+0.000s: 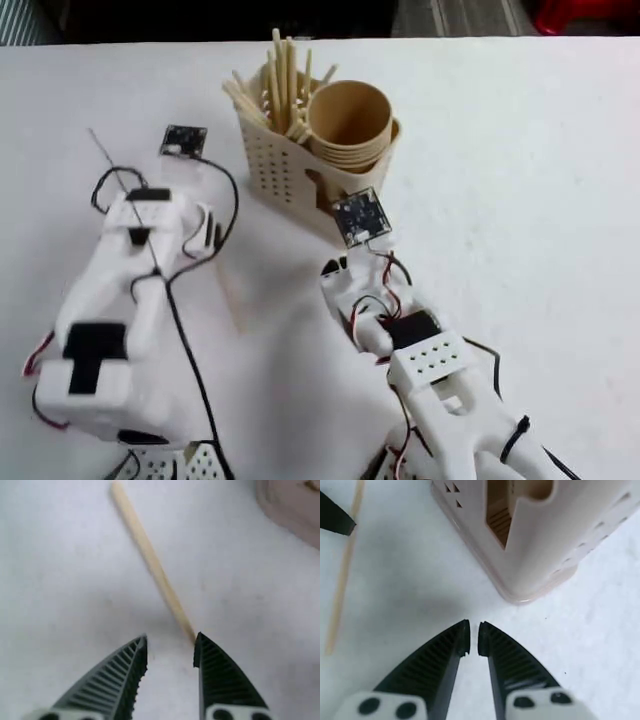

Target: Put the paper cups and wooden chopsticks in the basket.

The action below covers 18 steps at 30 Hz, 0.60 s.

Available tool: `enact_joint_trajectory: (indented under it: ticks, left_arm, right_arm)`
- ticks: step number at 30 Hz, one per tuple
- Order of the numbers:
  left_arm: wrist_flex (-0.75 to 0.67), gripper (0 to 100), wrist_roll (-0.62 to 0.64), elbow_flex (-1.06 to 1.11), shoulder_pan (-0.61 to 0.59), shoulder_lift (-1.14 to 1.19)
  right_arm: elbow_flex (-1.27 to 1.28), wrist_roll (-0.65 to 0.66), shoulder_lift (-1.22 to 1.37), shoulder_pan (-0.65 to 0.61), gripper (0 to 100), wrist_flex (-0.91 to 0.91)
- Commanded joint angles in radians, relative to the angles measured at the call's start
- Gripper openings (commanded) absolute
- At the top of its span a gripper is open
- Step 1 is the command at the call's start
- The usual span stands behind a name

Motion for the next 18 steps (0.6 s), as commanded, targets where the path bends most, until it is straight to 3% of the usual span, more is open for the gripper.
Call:
enact_joint_trajectory:
  ticks: [1,6,10,18]
  left_arm:
    - [0.040,16,0.031,-0.153,0.012,0.093]
    - [0.051,16,0.098,-0.210,0.013,0.147]
    - [0.094,10,0.098,-0.253,0.015,0.189]
    - [0.272,3,0.097,-0.427,0.015,0.331]
  right_arm:
    - [-0.006,0.014,-0.019,0.005,4.9,-0.021]
    - [-0.006,0.014,-0.021,0.005,4.9,-0.021]
    - [-0.006,0.014,-0.021,0.005,4.9,-0.021]
    - [-0.006,0.014,-0.019,0.005,4.9,-0.021]
